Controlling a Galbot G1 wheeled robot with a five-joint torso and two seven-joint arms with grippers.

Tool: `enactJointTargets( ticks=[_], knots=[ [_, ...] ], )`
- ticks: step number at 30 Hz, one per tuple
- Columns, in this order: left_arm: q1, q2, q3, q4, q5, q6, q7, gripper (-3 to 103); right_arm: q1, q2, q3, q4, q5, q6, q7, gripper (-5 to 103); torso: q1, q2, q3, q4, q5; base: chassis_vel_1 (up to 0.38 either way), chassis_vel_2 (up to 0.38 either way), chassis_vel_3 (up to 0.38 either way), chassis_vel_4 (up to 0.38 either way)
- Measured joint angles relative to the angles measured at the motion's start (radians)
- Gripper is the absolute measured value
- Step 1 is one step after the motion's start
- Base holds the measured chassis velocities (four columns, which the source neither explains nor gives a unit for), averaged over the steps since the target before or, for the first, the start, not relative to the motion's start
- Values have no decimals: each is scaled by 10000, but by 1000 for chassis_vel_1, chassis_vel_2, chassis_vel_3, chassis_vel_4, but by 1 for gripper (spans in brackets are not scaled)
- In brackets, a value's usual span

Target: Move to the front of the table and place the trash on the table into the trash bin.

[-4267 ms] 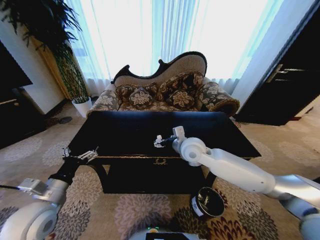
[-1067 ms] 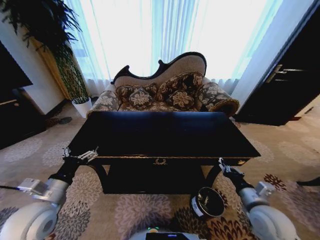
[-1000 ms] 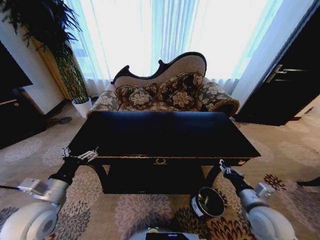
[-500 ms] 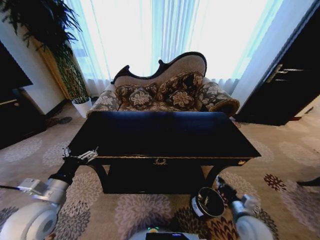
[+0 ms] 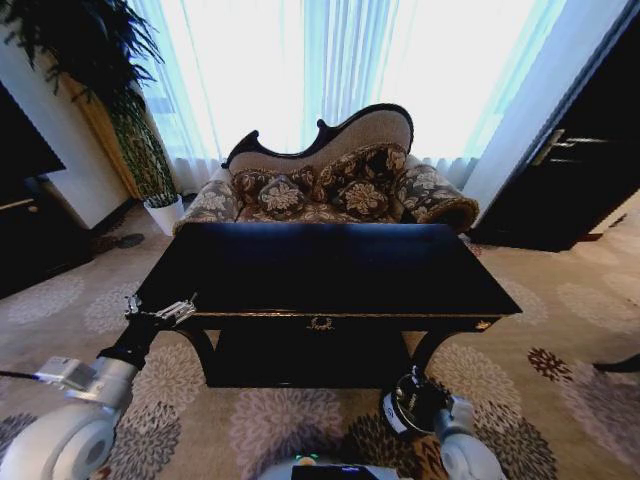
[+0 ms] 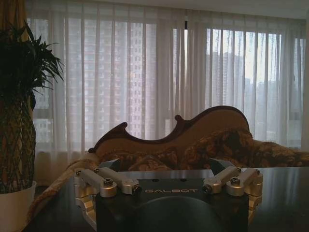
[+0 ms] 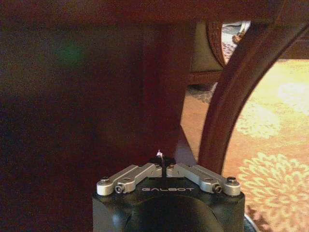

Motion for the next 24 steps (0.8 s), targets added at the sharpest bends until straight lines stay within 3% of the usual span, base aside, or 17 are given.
enactJointTargets(
  ticks=[7,21,23,24],
  knots=[
    [0,0,0,0,0,0,0,100,504,-203,-315,-1767,-691,671,-19,0,0,0,0,-2,1,0,0,0,0],
    [0,0,0,0,0,0,0,100,903,-487,-298,-2660,-865,1307,-71,-1,0,0,0,-1,0,0,0,0,0],
    [0,0,0,0,0,0,0,100,966,-546,-296,-2747,-863,1353,-85,10,0,0,0,0,1,0,0,0,0],
    [0,0,0,0,0,0,0,100,978,-566,-294,-2771,-857,1365,-86,10,0,0,0,-1,1,0,0,0,0]
  ],
)
